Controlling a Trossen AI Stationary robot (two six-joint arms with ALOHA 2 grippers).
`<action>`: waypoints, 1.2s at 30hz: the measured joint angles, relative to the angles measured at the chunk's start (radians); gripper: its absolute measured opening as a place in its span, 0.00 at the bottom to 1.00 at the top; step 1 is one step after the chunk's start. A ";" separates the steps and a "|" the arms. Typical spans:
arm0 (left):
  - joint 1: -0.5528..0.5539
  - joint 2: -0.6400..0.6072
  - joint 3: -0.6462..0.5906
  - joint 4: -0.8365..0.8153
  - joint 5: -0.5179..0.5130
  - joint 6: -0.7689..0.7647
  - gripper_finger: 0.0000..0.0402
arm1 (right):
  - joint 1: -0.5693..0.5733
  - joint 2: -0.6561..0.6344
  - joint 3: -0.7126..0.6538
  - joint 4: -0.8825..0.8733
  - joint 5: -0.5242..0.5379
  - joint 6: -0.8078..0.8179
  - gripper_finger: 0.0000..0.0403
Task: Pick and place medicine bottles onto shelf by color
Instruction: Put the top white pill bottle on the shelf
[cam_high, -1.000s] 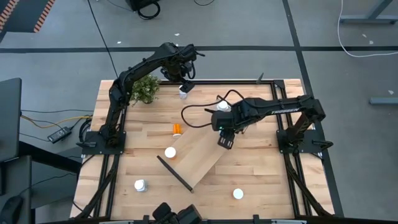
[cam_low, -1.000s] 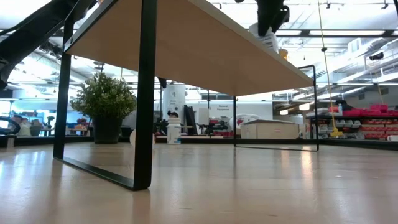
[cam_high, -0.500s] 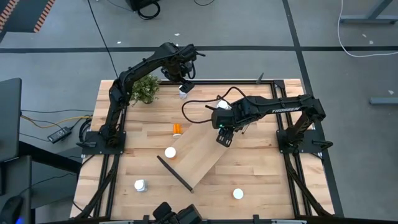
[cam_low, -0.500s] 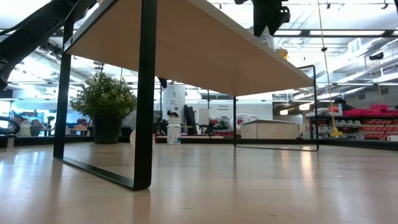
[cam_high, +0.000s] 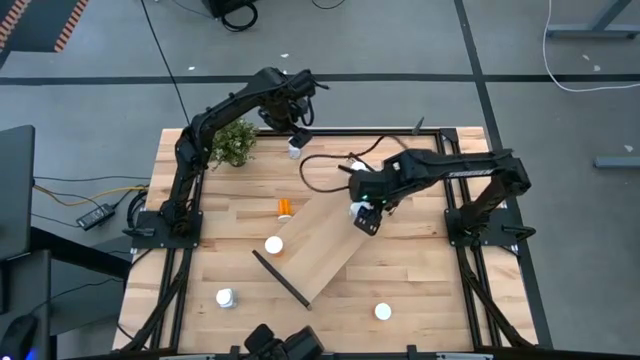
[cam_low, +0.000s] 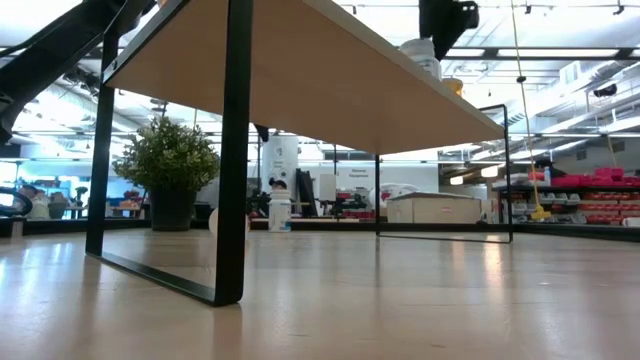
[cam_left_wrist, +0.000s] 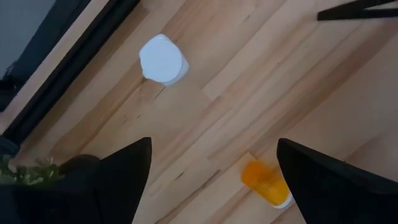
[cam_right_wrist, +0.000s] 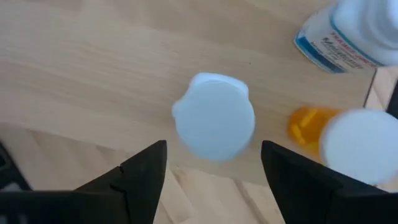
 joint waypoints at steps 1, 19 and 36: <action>0.003 0.000 0.000 -0.001 0.000 -0.021 0.88 | 0.000 -0.014 0.001 0.001 0.000 0.013 0.67; 0.042 0.115 0.000 0.069 -0.044 -0.116 0.88 | -0.014 -0.374 0.002 0.034 0.309 0.196 0.67; 0.059 0.181 0.000 0.123 -0.060 -0.137 0.88 | -0.069 -0.392 0.001 0.023 0.406 0.207 0.67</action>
